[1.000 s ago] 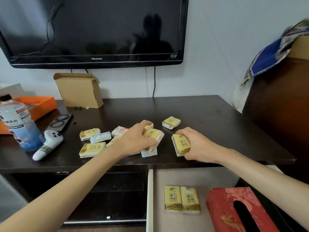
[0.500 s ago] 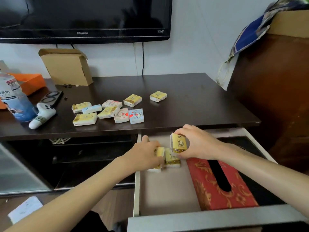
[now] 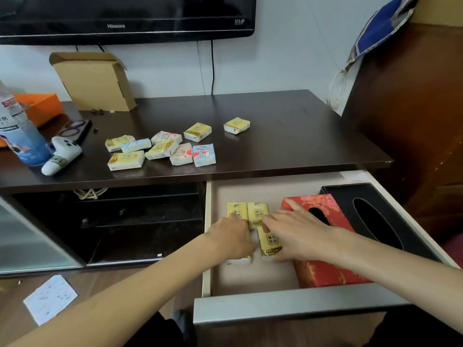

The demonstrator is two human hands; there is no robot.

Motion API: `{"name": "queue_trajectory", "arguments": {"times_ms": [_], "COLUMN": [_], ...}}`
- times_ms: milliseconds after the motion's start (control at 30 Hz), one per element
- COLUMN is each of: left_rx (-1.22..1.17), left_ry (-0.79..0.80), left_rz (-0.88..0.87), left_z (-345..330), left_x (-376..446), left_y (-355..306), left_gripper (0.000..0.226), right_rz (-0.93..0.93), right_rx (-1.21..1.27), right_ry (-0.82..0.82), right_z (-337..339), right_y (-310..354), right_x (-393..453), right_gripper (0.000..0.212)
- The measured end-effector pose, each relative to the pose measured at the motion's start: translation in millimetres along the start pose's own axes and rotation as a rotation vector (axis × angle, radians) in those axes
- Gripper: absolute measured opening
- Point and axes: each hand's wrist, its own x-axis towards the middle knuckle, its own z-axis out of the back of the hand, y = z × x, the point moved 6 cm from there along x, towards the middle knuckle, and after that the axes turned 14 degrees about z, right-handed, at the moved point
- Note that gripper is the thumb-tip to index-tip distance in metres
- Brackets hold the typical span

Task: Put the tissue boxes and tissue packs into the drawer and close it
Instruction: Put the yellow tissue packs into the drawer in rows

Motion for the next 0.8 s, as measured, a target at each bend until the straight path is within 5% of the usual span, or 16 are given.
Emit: {"name": "queue_trajectory", "arguments": {"times_ms": [300, 533, 800], "left_rx": [0.004, 0.296, 0.228], "left_ry": [-0.099, -0.182, -0.199], "left_rz": [-0.147, -0.302, -0.343], "left_z": [4.6, 1.2, -4.1], "left_x": [-15.8, -23.2, -17.8], "left_y": [7.6, 18.8, 18.3], "left_gripper": [0.045, 0.049, 0.043], "right_rz": [0.036, 0.066, 0.053], "right_rx": [0.004, 0.062, 0.081], "right_ry": [0.006, -0.051, -0.041], "right_z": [-2.6, 5.1, 1.9], "right_y": [10.2, 6.3, 10.8], "right_x": [3.7, 2.4, 6.7], "right_gripper": [0.055, 0.056, 0.049]}}
